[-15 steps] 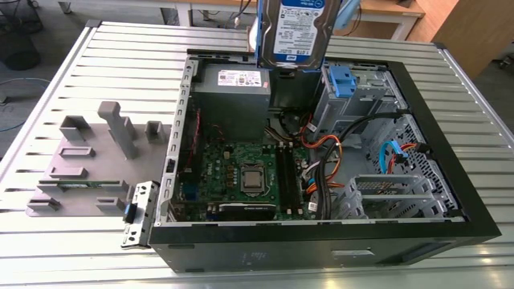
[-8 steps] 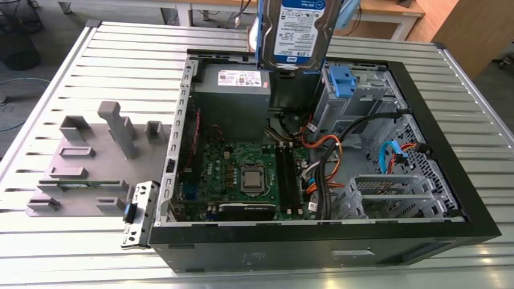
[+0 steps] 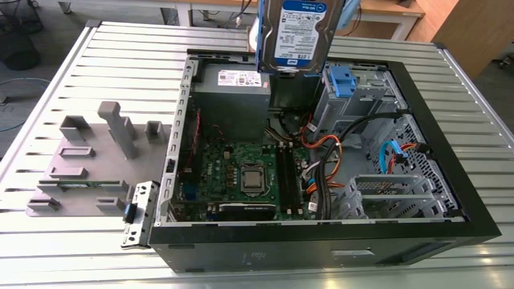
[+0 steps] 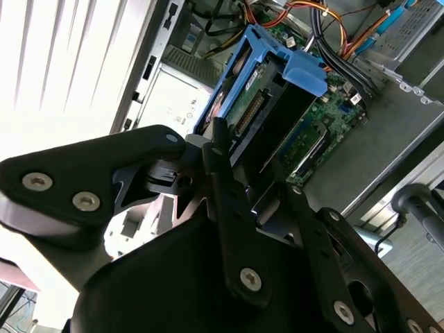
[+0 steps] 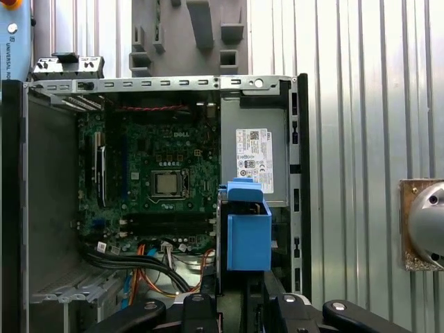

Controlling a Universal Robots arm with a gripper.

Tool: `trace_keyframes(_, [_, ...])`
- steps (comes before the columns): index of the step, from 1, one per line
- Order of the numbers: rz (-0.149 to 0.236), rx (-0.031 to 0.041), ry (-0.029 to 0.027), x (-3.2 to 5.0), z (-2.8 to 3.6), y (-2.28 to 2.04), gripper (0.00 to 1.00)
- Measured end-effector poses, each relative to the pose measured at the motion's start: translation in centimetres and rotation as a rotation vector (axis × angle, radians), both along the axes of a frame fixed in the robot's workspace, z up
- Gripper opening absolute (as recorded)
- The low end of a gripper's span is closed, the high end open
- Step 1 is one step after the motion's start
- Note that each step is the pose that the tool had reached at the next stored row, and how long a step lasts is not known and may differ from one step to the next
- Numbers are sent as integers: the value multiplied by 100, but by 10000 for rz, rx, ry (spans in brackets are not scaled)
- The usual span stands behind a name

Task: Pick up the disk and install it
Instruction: 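Pick up the disk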

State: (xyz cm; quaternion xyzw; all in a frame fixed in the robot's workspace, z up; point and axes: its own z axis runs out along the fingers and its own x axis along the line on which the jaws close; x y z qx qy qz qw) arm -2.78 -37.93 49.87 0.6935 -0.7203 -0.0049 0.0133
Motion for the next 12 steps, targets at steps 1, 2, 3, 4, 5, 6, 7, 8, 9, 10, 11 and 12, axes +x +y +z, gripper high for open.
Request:
trace_keyframes(1, [0, 1, 0, 0, -1, -9, 35])
trace_keyframes(2, [0, 0, 0, 0, -1, -17, 35])
trace_keyframes(3, [0, 1, 0, 0, -2, -26, 35])
trace_keyframes(4, [0, 1, 0, 0, -3, -34, 35])
trace_keyframes(5, [0, 1, 0, 0, -4, -43, 35])
trace_keyframes(6, [0, 1, 0, 0, -4, -50, 35])
trace_keyframes(7, [0, 1, 0, 1, -5, -56, 35])
trace_keyframes(8, [-1, 3, -1, 0, -6, -60, 35])
trace_keyframes(9, [-2, 2, -1, 0, -6, -61, 35])
trace_keyframes(10, [-2, 2, -1, 0, -6, -61, 35])
trace_keyframes(11, [-1, 0, 0, 1, -5, -61, 35])
trace_keyframes(12, [0, 0, 0, 1, -5, -62, 35])
